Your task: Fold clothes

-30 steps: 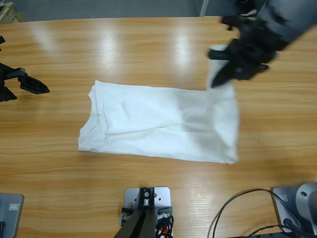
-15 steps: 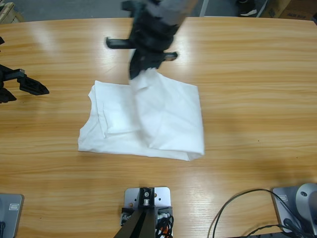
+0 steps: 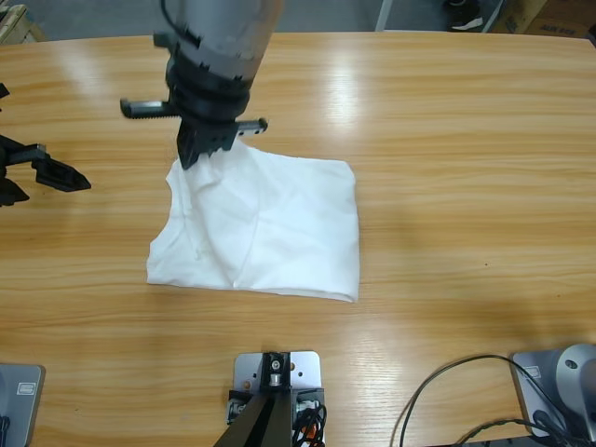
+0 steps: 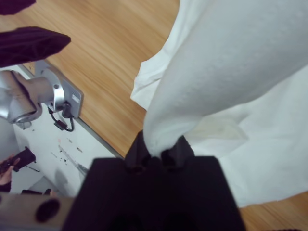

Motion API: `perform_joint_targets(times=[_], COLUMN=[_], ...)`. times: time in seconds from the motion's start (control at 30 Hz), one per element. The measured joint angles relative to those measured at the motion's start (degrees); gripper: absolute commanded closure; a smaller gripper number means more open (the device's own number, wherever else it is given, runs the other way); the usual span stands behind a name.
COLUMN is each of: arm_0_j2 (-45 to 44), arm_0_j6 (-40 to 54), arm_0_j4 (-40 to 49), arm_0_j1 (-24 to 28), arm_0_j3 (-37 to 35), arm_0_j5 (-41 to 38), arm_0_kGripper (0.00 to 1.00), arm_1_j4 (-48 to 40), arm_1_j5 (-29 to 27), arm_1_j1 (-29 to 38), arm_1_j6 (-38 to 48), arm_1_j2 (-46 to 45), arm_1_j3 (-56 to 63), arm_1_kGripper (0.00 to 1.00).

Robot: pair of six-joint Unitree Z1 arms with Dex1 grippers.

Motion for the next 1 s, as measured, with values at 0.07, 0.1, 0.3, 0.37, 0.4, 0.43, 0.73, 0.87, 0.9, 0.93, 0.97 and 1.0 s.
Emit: perform_joint_targets(times=[0.07,0.1,0.3,0.37,0.4,0.43,0.73,0.87,0.9,0.93,0.97,1.0], arm_0_j2=[0.0,0.0,0.0,-0.2,-0.3,-0.4,-1.0,-1.0,-1.1,-1.2,-1.3,-1.4], arm_0_j6=[0.0,0.0,0.0,0.0,0.0,0.0,0.0,-0.1,-0.1,-0.1,-0.1,-0.1], arm_0_j4=[0.0,0.0,0.0,0.0,0.0,0.0,0.0,0.0,0.0,0.0,0.0,0.0], arm_0_j1=[0.0,0.0,0.0,0.0,0.0,0.0,0.0,0.0,0.0,0.0,0.0,0.0], arm_0_j3=[0.2,0.2,0.3,0.5,0.6,0.8,1.2,1.3,1.4,1.5,1.7,1.8], arm_0_j5=[0.0,0.0,0.0,0.0,0.0,0.0,0.0,0.0,0.0,0.0,0.0,0.0], arm_0_kGripper=[0.0,0.0,0.0,0.0,0.0,0.0,0.0,0.0,0.0,0.0,0.0,0.0], arm_1_j4=[0.2,0.5,1.8,1.8,1.8,1.9,3.7,5.8,6.3,6.9,7.7,8.6], arm_1_j5=[0.0,0.0,0.0,0.0,0.0,0.0,0.0,-0.5,-0.7,-0.8,-0.9,-1.0], arm_1_j1=[0.2,0.3,0.3,0.3,0.3,0.3,0.3,0.3,0.3,0.3,0.3,0.3], arm_1_j6=[0.0,0.0,0.0,0.0,0.0,0.1,1.9,2.5,2.5,2.5,2.6,2.6], arm_1_j2=[0.3,0.5,2.0,2.5,2.7,2.8,6.8,8.1,8.4,8.7,9.0,9.4], arm_1_j3=[0.0,0.0,-0.9,-2.1,-2.6,-3.2,-10.0,-10.5,-10.5,-10.5,-10.5,-10.5], arm_1_kGripper=[1.0,1.0,1.0,1.0,1.0,1.0,0.0,0.0,0.0,0.0,0.0,0.0])
